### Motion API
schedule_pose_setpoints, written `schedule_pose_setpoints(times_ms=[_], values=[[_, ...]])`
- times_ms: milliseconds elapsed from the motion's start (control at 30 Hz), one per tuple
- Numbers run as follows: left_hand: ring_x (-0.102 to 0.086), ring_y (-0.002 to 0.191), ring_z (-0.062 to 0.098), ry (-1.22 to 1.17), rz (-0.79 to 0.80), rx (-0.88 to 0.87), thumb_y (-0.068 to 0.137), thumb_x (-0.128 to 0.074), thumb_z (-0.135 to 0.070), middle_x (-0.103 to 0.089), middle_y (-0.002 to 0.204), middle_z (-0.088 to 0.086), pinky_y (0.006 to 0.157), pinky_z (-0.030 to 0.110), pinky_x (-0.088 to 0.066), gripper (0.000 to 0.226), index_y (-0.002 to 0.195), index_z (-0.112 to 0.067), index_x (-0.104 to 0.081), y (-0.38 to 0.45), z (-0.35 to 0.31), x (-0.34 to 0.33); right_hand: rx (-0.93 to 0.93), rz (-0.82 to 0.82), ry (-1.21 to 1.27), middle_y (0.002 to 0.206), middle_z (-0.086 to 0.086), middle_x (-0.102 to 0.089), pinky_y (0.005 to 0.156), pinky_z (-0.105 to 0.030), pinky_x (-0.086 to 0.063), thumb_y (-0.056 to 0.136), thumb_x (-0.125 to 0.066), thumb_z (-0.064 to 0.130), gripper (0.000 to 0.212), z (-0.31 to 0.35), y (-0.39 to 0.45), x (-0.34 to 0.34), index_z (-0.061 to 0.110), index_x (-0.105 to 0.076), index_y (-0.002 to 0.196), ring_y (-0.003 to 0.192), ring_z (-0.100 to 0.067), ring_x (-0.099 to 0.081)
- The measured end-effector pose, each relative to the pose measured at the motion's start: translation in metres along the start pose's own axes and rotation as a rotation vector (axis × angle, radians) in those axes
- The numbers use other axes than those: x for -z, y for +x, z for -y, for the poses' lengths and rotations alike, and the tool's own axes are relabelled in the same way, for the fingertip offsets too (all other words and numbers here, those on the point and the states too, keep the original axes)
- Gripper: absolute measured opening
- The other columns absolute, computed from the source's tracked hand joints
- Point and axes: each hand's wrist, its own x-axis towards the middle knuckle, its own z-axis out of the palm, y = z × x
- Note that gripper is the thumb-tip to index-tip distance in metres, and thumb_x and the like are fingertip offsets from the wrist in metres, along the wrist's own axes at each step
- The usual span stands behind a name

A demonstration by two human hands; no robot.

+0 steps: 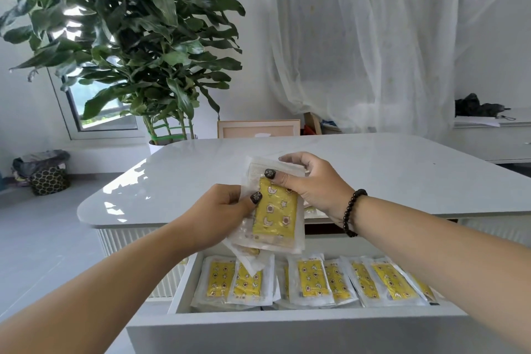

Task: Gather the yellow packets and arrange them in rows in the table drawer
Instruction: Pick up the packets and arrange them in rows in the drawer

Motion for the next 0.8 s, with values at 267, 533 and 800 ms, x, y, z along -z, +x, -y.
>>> schedule_pose_setpoints(times_ms=[267, 533, 800], values=[[-0.051, 0.069, 0.019, 0.069, -0.07, 0.081, 0.093, -0.056, -0.042, -0.06, 0.076, 0.013, 0.07, 0.034, -0.046, 0.048, 0.096, 0.004, -0.067, 0.003, 0.009, 0.007, -0.025, 0.134, -0.018, 0.082, -0.005, -0.069, 0.053, -0.024, -0.054, 0.076, -0.078, 0.011, 0.026, -0.003, -0.008, -0.004, 0.002, -0.067, 0.097, 0.065, -0.012, -0.068], [-0.075, 0.079, 0.022, -0.106, 0.081, 0.204, 0.075, -0.075, -0.036, -0.077, 0.086, 0.005, 0.074, 0.033, -0.061, 0.031, 0.094, -0.011, -0.074, -0.007, -0.002, 0.006, 0.002, -0.001, 0.029, 0.087, -0.013, -0.069, 0.072, -0.041, -0.059, 0.075, -0.078, 0.01, 0.011, -0.006, -0.006, -0.005, 0.01, -0.067, 0.079, 0.078, -0.024, -0.065], [-0.073, 0.075, 0.017, 0.224, 0.078, 0.11, 0.073, -0.08, -0.039, -0.076, 0.084, 0.002, 0.07, 0.033, -0.061, 0.029, 0.089, -0.015, -0.074, -0.004, 0.007, -0.004, -0.017, 0.376, -0.21, 0.102, 0.001, -0.069, 0.075, -0.024, -0.057, 0.079, -0.074, 0.004, 0.031, -0.01, -0.009, 0.011, 0.011, -0.065, 0.107, 0.089, -0.011, -0.067]])
